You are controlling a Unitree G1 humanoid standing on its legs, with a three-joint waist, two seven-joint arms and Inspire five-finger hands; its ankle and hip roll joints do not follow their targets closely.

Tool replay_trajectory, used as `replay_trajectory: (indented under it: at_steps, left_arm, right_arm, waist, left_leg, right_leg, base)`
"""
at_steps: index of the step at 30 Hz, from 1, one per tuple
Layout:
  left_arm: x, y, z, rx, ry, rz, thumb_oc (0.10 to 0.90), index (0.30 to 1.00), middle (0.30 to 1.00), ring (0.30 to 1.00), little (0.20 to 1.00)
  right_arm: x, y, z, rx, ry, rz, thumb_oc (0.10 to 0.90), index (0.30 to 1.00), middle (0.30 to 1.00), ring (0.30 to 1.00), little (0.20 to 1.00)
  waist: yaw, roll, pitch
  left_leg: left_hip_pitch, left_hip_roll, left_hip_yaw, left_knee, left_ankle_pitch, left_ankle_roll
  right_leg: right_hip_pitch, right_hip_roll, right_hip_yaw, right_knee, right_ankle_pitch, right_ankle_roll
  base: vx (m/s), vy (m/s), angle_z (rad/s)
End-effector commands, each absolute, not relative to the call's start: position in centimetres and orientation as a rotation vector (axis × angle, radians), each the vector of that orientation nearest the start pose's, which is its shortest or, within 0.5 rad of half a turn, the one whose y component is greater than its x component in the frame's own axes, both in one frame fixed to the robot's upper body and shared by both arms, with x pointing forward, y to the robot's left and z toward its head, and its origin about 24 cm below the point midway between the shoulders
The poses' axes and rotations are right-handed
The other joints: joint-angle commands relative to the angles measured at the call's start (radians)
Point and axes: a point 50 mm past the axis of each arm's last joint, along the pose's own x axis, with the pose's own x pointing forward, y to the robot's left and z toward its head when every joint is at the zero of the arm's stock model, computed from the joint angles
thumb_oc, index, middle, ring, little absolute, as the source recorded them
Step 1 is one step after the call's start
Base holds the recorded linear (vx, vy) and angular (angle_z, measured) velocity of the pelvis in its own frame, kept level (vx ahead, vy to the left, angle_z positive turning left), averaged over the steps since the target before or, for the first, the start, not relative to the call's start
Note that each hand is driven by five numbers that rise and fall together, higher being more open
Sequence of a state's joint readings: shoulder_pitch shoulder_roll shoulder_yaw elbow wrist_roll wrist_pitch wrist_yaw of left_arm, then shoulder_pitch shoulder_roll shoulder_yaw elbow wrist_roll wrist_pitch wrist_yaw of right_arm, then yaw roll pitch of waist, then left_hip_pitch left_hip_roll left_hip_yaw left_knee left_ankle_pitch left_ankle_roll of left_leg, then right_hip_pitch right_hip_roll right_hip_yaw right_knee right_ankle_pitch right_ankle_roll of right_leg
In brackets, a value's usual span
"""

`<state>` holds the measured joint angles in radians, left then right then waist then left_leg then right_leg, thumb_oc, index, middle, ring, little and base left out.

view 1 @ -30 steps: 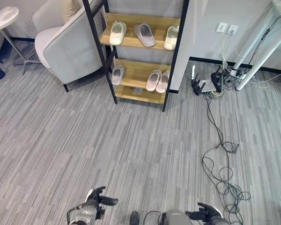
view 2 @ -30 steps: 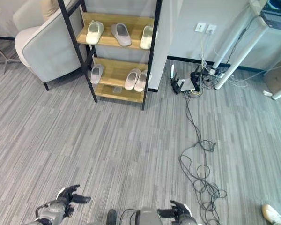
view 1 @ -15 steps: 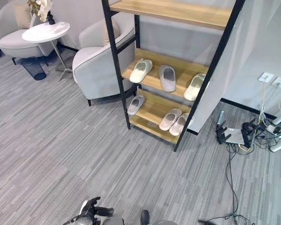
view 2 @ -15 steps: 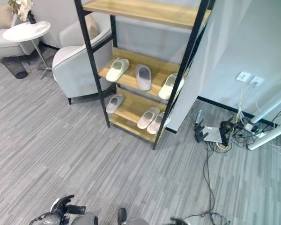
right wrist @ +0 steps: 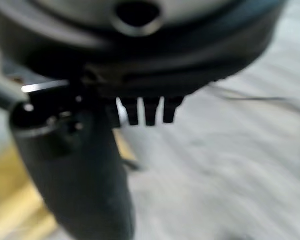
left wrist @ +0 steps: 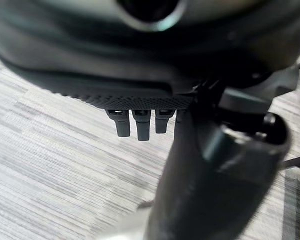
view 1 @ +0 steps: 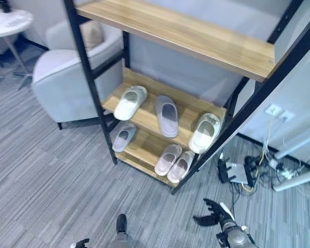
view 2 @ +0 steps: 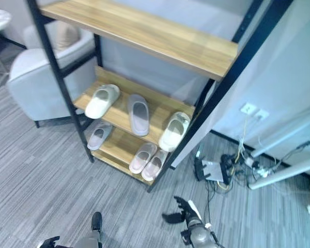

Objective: Arrange the slippers neatly on the shoe rack.

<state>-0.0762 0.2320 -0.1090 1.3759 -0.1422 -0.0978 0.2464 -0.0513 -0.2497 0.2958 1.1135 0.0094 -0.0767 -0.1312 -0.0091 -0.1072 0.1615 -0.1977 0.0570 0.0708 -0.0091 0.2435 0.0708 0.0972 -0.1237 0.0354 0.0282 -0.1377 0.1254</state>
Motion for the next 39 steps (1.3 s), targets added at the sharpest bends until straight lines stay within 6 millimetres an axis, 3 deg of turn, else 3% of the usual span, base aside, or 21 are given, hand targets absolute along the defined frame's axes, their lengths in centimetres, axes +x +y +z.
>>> replay_trajectory:
  at_steps: [1,2,4,6,7,9,10,11,13,14,15,19,22,24,25,26,27,31,32,36,39]
  left_arm:
    - [10.9,24.7,-15.3,0.403,1.122,0.303,0.800,0.900,0.900,0.900,0.900]
    - [10.9,24.7,-15.3,0.403,1.122,0.304,0.800,0.900,0.900,0.900,0.900]
    - [13.3,25.7,-14.3,0.427,1.029,0.304,0.800,0.900,0.900,0.900,0.900]
    - [13.2,25.7,-14.2,0.427,1.029,0.304,0.800,0.900,0.900,0.900,0.900]
    - [14.5,26.4,-13.5,0.455,0.982,0.296,0.800,0.900,0.900,0.900,0.900]
    - [14.7,27.2,-13.2,0.486,0.973,0.281,0.800,0.900,0.900,0.900,0.900]
    - [14.8,27.2,-13.2,0.486,0.973,0.281,0.800,0.900,0.900,0.900,0.900]
    - [14.7,27.7,-13.0,0.498,0.983,0.276,0.800,0.900,0.900,0.900,0.900]
    - [14.3,28.1,-13.1,0.511,1.000,0.267,0.800,0.900,0.900,0.900,0.900]
    - [14.0,27.7,-13.3,0.491,1.006,0.272,0.800,0.900,0.900,0.900,0.900]
    - [13.4,28.2,-13.3,0.466,1.015,0.312,0.800,0.900,0.900,0.900,0.900]
    - [12.3,28.3,-13.7,0.456,1.043,0.330,0.800,0.900,0.900,0.900,0.900]
    - [11.0,27.0,-14.5,0.414,1.077,0.323,0.800,0.900,0.900,0.900,0.900]
    - [10.7,26.1,-14.9,0.367,1.087,0.333,0.800,0.900,0.900,0.900,0.900]
    - [10.2,25.3,-15.3,0.333,1.103,0.346,0.800,0.900,0.900,0.900,0.900]
    - [10.2,25.3,-15.2,0.333,1.102,0.346,0.800,0.900,0.900,0.900,0.900]
    - [10.1,24.7,-15.5,0.319,1.111,0.337,0.800,0.900,0.900,0.900,0.900]
    - [9.5,24.1,-15.8,0.324,1.148,0.326,0.800,0.900,0.900,0.900,0.900]
    - [15.2,19.3,-15.0,0.366,0.982,-0.002,0.800,0.900,0.900,0.900,0.900]
    - [15.5,19.0,-14.8,0.344,0.964,0.016,0.800,0.900,0.900,0.900,0.900]
    - [16.1,18.2,-14.6,0.328,0.934,0.006,0.800,0.900,0.900,0.900,0.900]
  right_arm:
    - [12.3,-22.7,-15.0,-0.435,1.030,-0.024,0.800,0.900,0.900,0.900,0.900]
    - [12.3,-22.6,-15.0,-0.435,1.030,-0.024,0.800,0.900,0.900,0.900,0.900]
    - [13.3,-21.8,-14.8,-0.373,1.009,-0.028,0.800,0.900,0.900,0.900,0.900]
    - [13.3,-21.8,-14.9,-0.373,1.009,-0.028,0.800,0.900,0.900,0.900,0.900]
    - [13.6,-21.8,-14.8,-0.355,1.005,-0.027,0.800,0.900,0.900,0.900,0.900]
    - [13.8,-21.9,-14.7,-0.345,0.996,-0.030,0.800,0.900,0.900,0.900,0.900]
    - [13.9,-21.9,-14.7,-0.345,0.996,-0.030,0.800,0.900,0.900,0.900,0.900]
    - [14.5,-21.8,-14.5,-0.350,0.976,-0.021,0.800,0.900,0.900,0.900,0.900]
    - [14.8,-21.8,-14.3,-0.369,0.963,-0.002,0.800,0.900,0.900,0.900,0.900]
    - [13.9,-19.5,-14.8,-0.375,0.944,0.077,0.800,0.900,0.900,0.900,0.900]
    - [12.7,-20.1,-14.5,-0.377,0.918,0.100,0.800,0.900,0.900,0.900,0.900]
    - [11.3,-19.5,-14.7,-0.374,0.929,0.156,0.800,0.900,0.900,0.900,0.900]
    - [9.4,-20.5,-15.5,-0.351,1.023,0.099,0.800,0.900,0.900,0.900,0.900]
    - [9.3,-21.3,-15.7,-0.360,1.050,0.063,0.800,0.900,0.900,0.900,0.900]
    - [9.5,-21.7,-15.6,-0.403,1.049,0.068,0.800,0.900,0.900,0.900,0.900]
    - [9.5,-21.7,-15.6,-0.403,1.049,0.068,0.800,0.900,0.900,0.900,0.900]
    - [9.3,-22.0,-15.6,-0.426,1.058,0.069,0.800,0.900,0.900,0.900,0.900]
    - [9.1,-22.9,-15.7,-0.412,1.081,-0.007,0.800,0.900,0.900,0.900,0.900]
    - [4.4,-26.7,-16.1,-0.121,1.284,-0.432,0.800,0.900,0.900,0.900,0.900]
    - [4.9,-26.7,-16.0,-0.132,1.261,-0.419,0.800,0.900,0.900,0.900,0.900]
    - [5.0,-27.4,-15.8,-0.171,1.266,-0.434,0.800,0.900,0.900,0.900,0.900]
  waist:
    - [0.001,0.002,-0.047]
    - [0.003,0.001,-0.048]
    - [-0.009,-0.004,-0.059]
    - [-0.007,-0.005,-0.059]
    - [-0.009,-0.004,-0.064]
    - [-0.018,-0.002,-0.068]
    - [-0.018,-0.001,-0.070]
    - [-0.022,0.000,-0.070]
    - [-0.021,-0.003,-0.067]
    - [-0.037,0.003,-0.058]
    - [-0.054,0.003,-0.030]
    - [-0.063,0.005,-0.023]
    - [-0.060,0.021,-0.015]
    - [-0.036,0.026,0.005]
    - [-0.006,0.027,0.011]
    - [-0.007,0.026,0.008]
    - [-0.003,0.031,0.002]
    - [-0.022,0.036,-0.022]
    - [-0.048,0.099,-0.011]
    - [-0.038,0.088,0.008]
    - [-0.038,0.092,0.031]
  left_leg:
    - [-0.069,0.073,0.016,0.140,-0.166,-0.153]
    - [-0.070,0.072,0.018,0.142,-0.168,-0.152]
    - [-0.067,0.046,0.066,0.158,-0.213,-0.127]
    - [-0.066,0.046,0.068,0.159,-0.214,-0.127]
    - [-0.067,0.033,0.090,0.164,-0.232,-0.114]
    - [-0.051,0.005,0.100,0.159,-0.255,-0.098]
    - [-0.053,0.006,0.101,0.157,-0.253,-0.099]
    - [-0.041,-0.017,0.114,0.150,-0.267,-0.083]
    - [-0.008,-0.039,0.125,0.134,-0.272,-0.076]
    - [0.022,-0.051,0.136,0.115,-0.275,-0.070]
    - [0.039,-0.054,0.157,0.120,-0.269,-0.069]
    - [0.066,-0.061,0.165,0.099,-0.261,-0.072]
    - [0.084,-0.068,0.137,0.134,-0.273,-0.080]
    - [0.069,-0.092,-0.012,0.218,-0.252,-0.120]
    - [0.065,-0.125,-0.193,0.238,-0.272,-0.125]
    - [0.063,-0.125,-0.194,0.234,-0.267,-0.126]
    - [0.092,-0.124,-0.235,0.188,-0.306,-0.113]
    - [0.122,-0.112,-0.218,0.132,-0.306,-0.095]
    - [0.180,-0.136,-0.165,0.101,-0.274,-0.069]
    - [0.120,-0.141,-0.157,0.219,-0.293,-0.088]
    - [0.050,-0.079,-0.029,0.285,-0.299,-0.095]
  right_leg:
    - [0.038,-0.040,0.069,0.043,0.083,0.038]
    - [0.037,-0.041,0.071,0.043,0.083,0.039]
    - [-0.027,-0.084,0.086,0.059,0.176,0.056]
    - [-0.028,-0.085,0.088,0.060,0.175,0.057]
    - [-0.046,-0.074,0.068,0.056,0.176,0.054]
    - [-0.066,-0.015,0.070,0.047,0.119,0.027]
    - [-0.069,-0.013,0.070,0.047,0.120,0.026]
    - [-0.092,0.051,0.051,0.026,0.081,0.001]
    - [-0.098,0.103,0.036,-0.003,0.067,-0.021]
    - [-0.134,0.133,0.043,0.006,0.076,-0.032]
    - [-0.121,0.137,0.015,-0.004,0.073,-0.035]
    - [-0.102,0.148,0.035,-0.011,0.078,-0.043]
    - [-0.093,0.148,0.056,-0.004,0.091,-0.051]
    - [-0.097,0.159,0.100,0.016,0.103,-0.062]
    - [-0.101,0.156,0.138,0.025,0.108,-0.060]
    - [-0.104,0.155,0.137,0.024,0.110,-0.060]
    - [-0.104,0.155,0.143,0.024,0.105,-0.056]
    - [-0.108,0.149,0.153,0.020,0.106,-0.050]
    - [-0.160,0.149,0.151,0.084,0.100,-0.009]
    - [-0.119,0.144,0.135,0.050,0.095,-0.042]
    - [-0.116,0.111,0.061,0.055,0.082,-0.050]
  base:
    - [0.16,0.298,0.25]
    - [0.13,0.271,-0.26]
    - [0.08,0.259,-0.54]
    - [0.05,0.153,-0.51]
    - [0.07,0.220,-0.55]
    - [0.09,0.255,-0.16]
    - [0.06,0.209,0.13]
    - [0.02,0.149,0.01]
    - [0.03,0.169,-0.36]
    - [-0.03,0.158,-0.42]
    - [-0.05,0.117,-0.03]
    - [-0.04,0.027,-0.30]
    - [-0.04,0.044,-0.14]
    - [-0.11,0.133,-0.25]
    - [-0.09,0.099,-0.72]
    - [-0.05,0.074,-0.84]
    - [-0.01,0.041,-1.14]
    - [-0.01,0.084,-0.34]
    - [0.01,0.024,0.14]
    - [-0.01,-0.091,0.17]
    - [-0.11,0.037,0.80]
